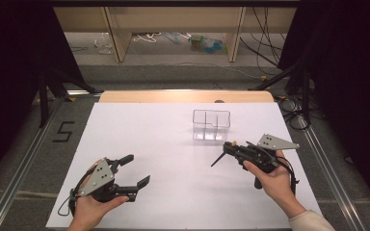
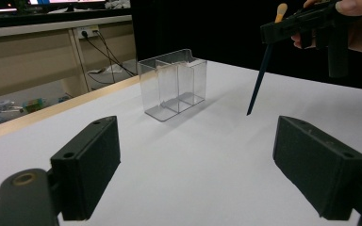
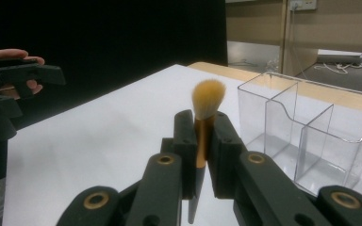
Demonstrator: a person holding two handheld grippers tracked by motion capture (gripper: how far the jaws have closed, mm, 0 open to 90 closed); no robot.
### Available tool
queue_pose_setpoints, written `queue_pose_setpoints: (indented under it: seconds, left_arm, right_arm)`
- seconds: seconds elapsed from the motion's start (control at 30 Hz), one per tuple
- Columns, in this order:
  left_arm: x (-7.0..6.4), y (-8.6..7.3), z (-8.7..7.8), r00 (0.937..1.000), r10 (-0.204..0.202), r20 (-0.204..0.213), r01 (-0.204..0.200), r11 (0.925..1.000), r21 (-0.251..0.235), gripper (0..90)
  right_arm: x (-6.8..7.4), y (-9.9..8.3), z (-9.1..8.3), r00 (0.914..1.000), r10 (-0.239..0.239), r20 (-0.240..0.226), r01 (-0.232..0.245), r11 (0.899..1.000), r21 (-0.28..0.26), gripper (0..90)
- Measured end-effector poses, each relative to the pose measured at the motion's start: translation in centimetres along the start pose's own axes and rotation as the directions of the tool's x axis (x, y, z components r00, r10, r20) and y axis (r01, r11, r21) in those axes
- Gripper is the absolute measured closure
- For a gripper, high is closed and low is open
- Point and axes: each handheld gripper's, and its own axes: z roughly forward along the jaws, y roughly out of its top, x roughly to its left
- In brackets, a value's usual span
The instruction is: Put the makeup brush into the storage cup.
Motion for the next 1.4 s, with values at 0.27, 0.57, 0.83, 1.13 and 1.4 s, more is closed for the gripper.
queue_pose_setpoints:
  seconds: [0.27,0.57,0.83,1.13,1.4]
  left_arm:
    - [0.2,-0.4,-0.6,0.9998,-0.001,-0.022,0.002,1.0,0.003,15.1]
    - [0.4,-0.5,-0.6,0.9996,-0.012,-0.026,0.012,0.9999,0.003,15.2]
    - [0.4,-0.5,-0.6,0.9995,-0.009,-0.03,0.009,1.0,0.001,15.2]
    - [0.5,-0.5,-0.6,0.9995,-0.013,-0.028,0.013,0.9999,0.0,15.2]
    - [0.4,-0.5,-0.4,0.9997,-0.007,-0.023,0.007,1.0,0.0,15.2]
  right_arm:
    - [-0.1,0.4,0.0,0.9997,0.025,0.004,-0.025,1.0,0.015,83.9]
    - [-0.7,0.9,0.6,0.9993,-0.017,0.033,0.017,1.0,-0.007,83.9]
    - [-0.9,1.1,0.9,0.9993,-0.008,0.036,0.008,1.0,-0.002,83.9]
    - [-1.3,1.6,1.1,0.9979,-0.027,0.059,0.026,1.0,0.008,83.9]
    - [-1.6,1.8,1.2,0.9966,-0.038,0.073,0.039,0.999,-0.002,83.9]
